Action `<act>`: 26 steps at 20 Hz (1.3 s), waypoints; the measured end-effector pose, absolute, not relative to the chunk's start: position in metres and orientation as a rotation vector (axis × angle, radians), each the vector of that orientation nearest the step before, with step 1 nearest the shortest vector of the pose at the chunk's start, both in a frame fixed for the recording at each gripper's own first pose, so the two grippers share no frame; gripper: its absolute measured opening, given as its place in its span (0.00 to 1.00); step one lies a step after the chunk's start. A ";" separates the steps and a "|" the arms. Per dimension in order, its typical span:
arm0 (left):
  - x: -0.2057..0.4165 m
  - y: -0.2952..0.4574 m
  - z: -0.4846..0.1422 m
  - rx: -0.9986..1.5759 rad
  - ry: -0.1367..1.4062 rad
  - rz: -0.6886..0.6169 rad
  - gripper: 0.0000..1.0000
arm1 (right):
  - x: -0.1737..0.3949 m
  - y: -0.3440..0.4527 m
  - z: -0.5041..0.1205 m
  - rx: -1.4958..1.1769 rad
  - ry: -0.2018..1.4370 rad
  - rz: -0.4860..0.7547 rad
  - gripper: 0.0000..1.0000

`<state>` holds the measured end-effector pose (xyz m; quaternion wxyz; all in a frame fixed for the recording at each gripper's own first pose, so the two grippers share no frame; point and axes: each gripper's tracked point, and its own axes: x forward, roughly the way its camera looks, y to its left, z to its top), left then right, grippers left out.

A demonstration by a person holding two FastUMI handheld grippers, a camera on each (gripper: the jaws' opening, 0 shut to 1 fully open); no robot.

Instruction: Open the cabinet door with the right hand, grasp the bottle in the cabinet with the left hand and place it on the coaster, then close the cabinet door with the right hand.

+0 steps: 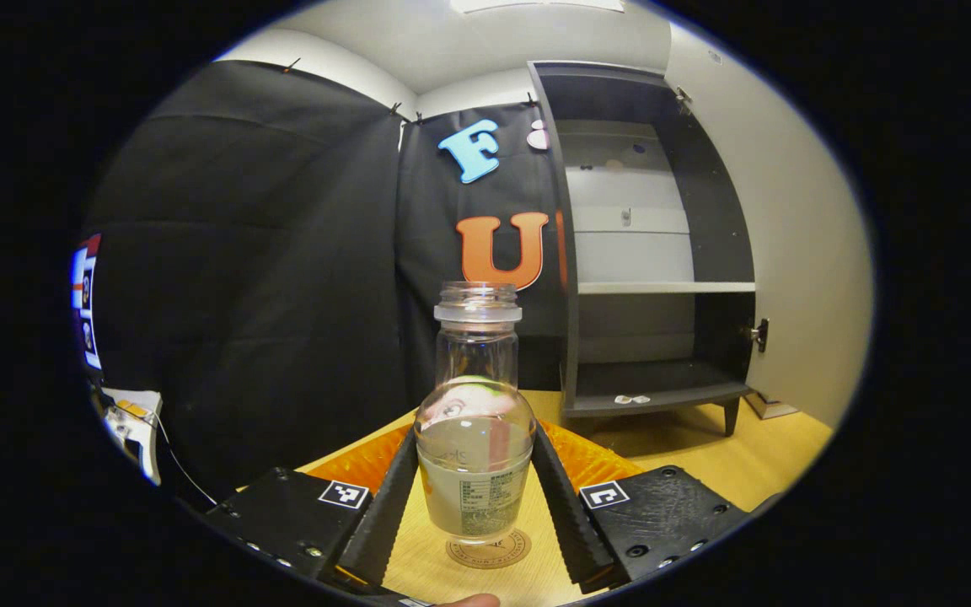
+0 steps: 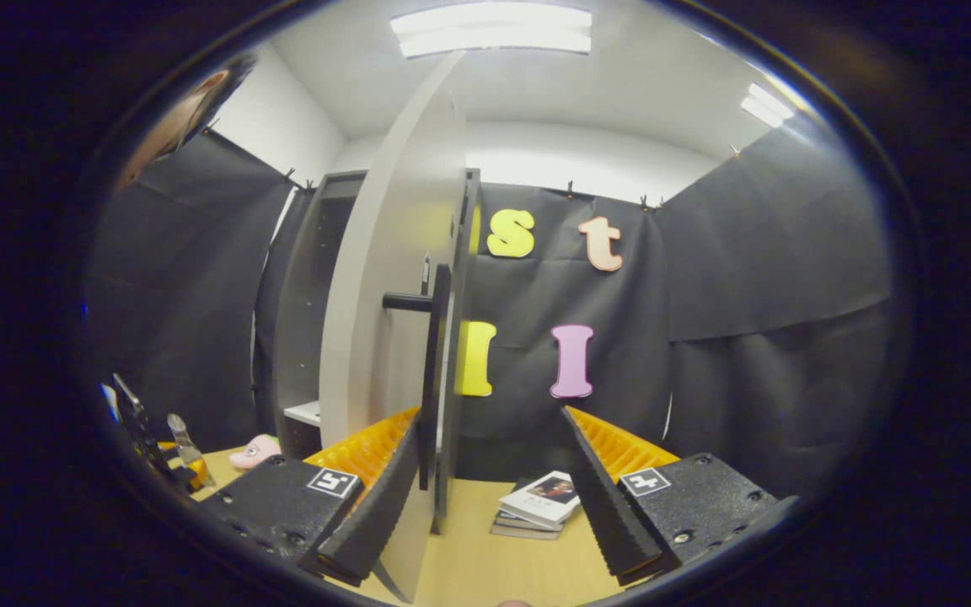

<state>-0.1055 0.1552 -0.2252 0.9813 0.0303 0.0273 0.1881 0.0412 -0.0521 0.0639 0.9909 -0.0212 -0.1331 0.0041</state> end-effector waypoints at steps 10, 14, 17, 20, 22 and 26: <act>-0.084 0.161 -0.305 -0.031 0.080 0.408 0.76 | 0.039 -0.047 0.067 -0.124 -0.314 -0.021 0.86; -0.084 0.153 -0.308 0.011 0.073 0.406 0.76 | 0.037 -0.049 0.067 -0.106 -0.319 -0.005 0.90; -0.087 0.149 -0.317 -0.048 0.107 0.413 0.83 | 0.034 -0.050 0.067 -0.114 -0.311 -0.006 0.85; -0.087 0.151 -0.306 -0.065 0.057 0.430 0.91 | 0.035 -0.050 0.067 -0.119 -0.301 -0.008 0.85; -0.087 0.154 -0.306 -0.060 0.054 0.442 0.96 | 0.035 -0.049 0.066 -0.099 -0.297 -0.005 0.85; -0.096 0.157 -0.293 -0.046 0.047 0.434 0.95 | 0.037 -0.050 0.066 -0.080 -0.294 -0.007 0.89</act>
